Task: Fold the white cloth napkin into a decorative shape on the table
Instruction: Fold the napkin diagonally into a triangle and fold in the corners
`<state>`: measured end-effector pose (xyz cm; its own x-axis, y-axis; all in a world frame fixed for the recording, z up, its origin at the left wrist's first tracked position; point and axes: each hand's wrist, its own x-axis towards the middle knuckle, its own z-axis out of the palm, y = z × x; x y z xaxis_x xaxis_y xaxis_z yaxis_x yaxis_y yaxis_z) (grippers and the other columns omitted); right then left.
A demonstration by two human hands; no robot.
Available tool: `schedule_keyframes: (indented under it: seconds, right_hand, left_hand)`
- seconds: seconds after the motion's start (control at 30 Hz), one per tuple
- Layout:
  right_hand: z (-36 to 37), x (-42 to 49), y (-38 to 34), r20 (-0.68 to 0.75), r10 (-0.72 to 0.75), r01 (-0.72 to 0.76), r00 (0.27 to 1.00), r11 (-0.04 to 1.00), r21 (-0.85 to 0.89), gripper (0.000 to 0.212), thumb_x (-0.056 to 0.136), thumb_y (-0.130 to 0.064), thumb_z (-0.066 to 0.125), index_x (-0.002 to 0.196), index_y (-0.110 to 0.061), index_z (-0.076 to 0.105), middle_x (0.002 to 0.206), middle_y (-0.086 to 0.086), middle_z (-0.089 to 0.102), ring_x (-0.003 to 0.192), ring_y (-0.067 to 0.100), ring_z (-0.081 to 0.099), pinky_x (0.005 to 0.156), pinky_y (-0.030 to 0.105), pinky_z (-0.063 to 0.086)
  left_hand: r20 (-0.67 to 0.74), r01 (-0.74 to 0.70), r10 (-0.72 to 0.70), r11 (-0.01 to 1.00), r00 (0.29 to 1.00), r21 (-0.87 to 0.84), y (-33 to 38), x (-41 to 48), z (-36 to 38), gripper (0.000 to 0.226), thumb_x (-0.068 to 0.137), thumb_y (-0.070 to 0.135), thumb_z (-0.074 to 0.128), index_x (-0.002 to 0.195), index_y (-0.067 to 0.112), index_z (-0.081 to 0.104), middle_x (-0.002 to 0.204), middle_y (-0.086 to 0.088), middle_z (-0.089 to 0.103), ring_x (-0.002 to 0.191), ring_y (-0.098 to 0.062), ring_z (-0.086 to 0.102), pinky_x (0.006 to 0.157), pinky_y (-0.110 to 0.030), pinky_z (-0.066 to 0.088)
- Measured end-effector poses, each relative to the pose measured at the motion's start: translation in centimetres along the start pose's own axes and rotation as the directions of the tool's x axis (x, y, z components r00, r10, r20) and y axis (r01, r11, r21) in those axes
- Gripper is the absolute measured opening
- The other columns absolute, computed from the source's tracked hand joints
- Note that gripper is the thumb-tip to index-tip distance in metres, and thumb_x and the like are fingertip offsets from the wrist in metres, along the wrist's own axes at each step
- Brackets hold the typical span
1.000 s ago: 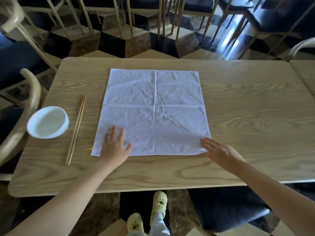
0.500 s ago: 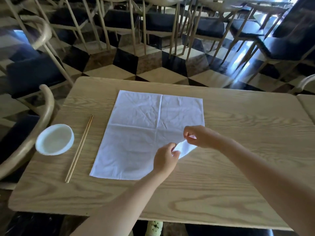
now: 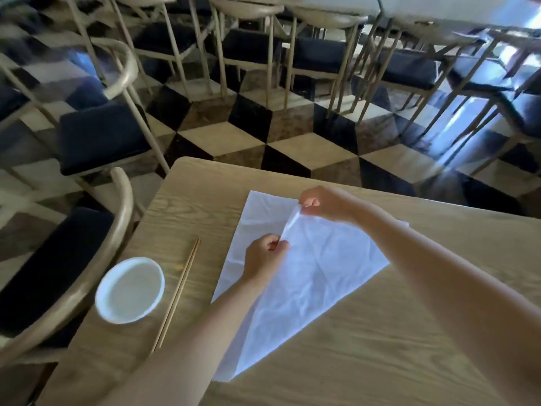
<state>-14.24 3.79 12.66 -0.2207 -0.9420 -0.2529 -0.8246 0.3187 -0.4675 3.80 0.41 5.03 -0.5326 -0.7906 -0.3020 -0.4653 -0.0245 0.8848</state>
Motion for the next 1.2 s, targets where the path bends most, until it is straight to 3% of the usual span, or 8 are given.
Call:
schedule_keyframes:
  seconds: [0.1, 0.17, 0.33, 0.47, 0.63, 0.8, 0.93, 1.2]
  right_hand:
    - [0.6, 4.6, -0.3, 0.009, 0.016, -0.016, 1.000, 0.999, 0.028, 0.017, 0.088, -0.020, 0.058, 0.096, -0.007, 0.067, 0.090, 0.001, 0.064, 0.084, 0.023, 0.060, 0.074, 0.033, 0.048]
    - [1.3, 7.2, -0.4, 0.014, 0.039, -0.040, 0.999, 0.996, 0.080, 0.017, 0.087, -0.022, 0.059, 0.093, -0.008, 0.067, 0.083, -0.004, 0.060, 0.082, 0.024, 0.060, 0.072, 0.036, 0.051]
    - [4.3, 12.4, -0.4, -0.008, 0.080, -0.077, 0.997, 0.981, 0.176, 0.009, 0.086, -0.019, 0.062, 0.090, -0.011, 0.064, 0.086, -0.002, 0.059, 0.081, 0.017, 0.057, 0.055, 0.018, 0.042]
    - [7.0, 15.0, 0.5, -0.036, 0.133, -0.120, 0.990, 0.959, 0.255, 0.010, 0.085, -0.020, 0.065, 0.086, -0.011, 0.068, 0.085, 0.002, 0.064, 0.081, 0.024, 0.062, 0.064, 0.034, 0.052]
    - [9.6, 16.4, 1.2, -0.144, 0.141, -0.100, 0.980, 0.961, 0.259, 0.012, 0.086, -0.018, 0.062, 0.088, -0.010, 0.071, 0.087, 0.002, 0.068, 0.077, 0.014, 0.056, 0.070, 0.034, 0.050]
    - [11.4, 17.6, 1.9, -0.321, 0.134, -0.051, 0.937, 0.966, 0.255, 0.009, 0.082, -0.018, 0.066, 0.080, -0.011, 0.071, 0.078, -0.001, 0.066, 0.078, 0.019, 0.056, 0.070, 0.034, 0.046]
    - [12.8, 17.7, 2.1, -0.424, 0.160, -0.041, 0.892, 0.960, 0.277, 0.005, 0.079, -0.018, 0.066, 0.076, -0.014, 0.066, 0.076, -0.009, 0.059, 0.085, 0.021, 0.054, 0.077, 0.038, 0.044]
    - [15.2, 17.7, 2.0, -0.580, 0.110, -0.016, 0.807, 0.986, 0.165, 0.010, 0.085, -0.019, 0.060, 0.081, -0.010, 0.064, 0.086, 0.003, 0.061, 0.087, 0.023, 0.050, 0.079, 0.030, 0.030]
  left_hand:
    - [-0.028, 0.008, -0.010, 0.999, 1.000, -0.045, -0.5, 3.6, -1.5, 0.018, 0.064, 0.038, 0.058, 0.056, 0.022, 0.058, 0.051, 0.010, 0.056, 0.056, -0.013, 0.051, 0.053, -0.026, 0.038]
    - [-0.036, 0.016, -0.017, 0.999, 0.999, -0.037, -1.0, 5.5, -2.4, 0.011, 0.068, 0.030, 0.061, 0.060, 0.021, 0.061, 0.053, 0.009, 0.057, 0.058, -0.012, 0.051, 0.055, -0.025, 0.038]
    - [-0.104, 0.043, -0.038, 0.998, 0.994, 0.042, -2.4, 9.4, -4.0, 0.005, 0.079, 0.009, 0.062, 0.078, 0.012, 0.067, 0.065, 0.005, 0.061, 0.060, -0.004, 0.055, 0.055, -0.012, 0.037]
    - [-0.179, 0.041, -0.015, 0.989, 0.984, 0.145, -3.6, 11.5, -4.2, 0.015, 0.080, 0.007, 0.062, 0.092, 0.008, 0.070, 0.085, -0.007, 0.072, 0.081, -0.021, 0.064, 0.073, -0.029, 0.046]
    - [-0.220, 0.040, 0.001, 0.983, 0.976, 0.180, -4.1, 12.2, -3.9, 0.015, 0.078, 0.011, 0.067, 0.093, 0.009, 0.070, 0.086, -0.006, 0.073, 0.081, -0.021, 0.066, 0.075, -0.031, 0.050]
    - [-0.249, 0.066, -0.018, 0.980, 0.968, 0.187, -4.2, 12.3, -3.7, 0.019, 0.078, 0.011, 0.064, 0.096, 0.010, 0.069, 0.083, -0.005, 0.072, 0.080, -0.022, 0.065, 0.073, -0.030, 0.049]
    - [-0.273, 0.022, 0.064, 0.953, 0.960, 0.303, -4.6, 12.0, -3.3, 0.017, 0.082, 0.012, 0.061, 0.098, 0.015, 0.066, 0.083, 0.000, 0.068, 0.078, -0.020, 0.062, 0.071, -0.033, 0.048]
    - [-0.265, -0.094, 0.234, 0.887, 0.935, 0.452, -5.7, 11.7, -3.2, 0.023, 0.083, 0.005, 0.061, 0.105, 0.012, 0.061, 0.096, -0.006, 0.061, 0.085, -0.026, 0.058, 0.072, -0.034, 0.043]
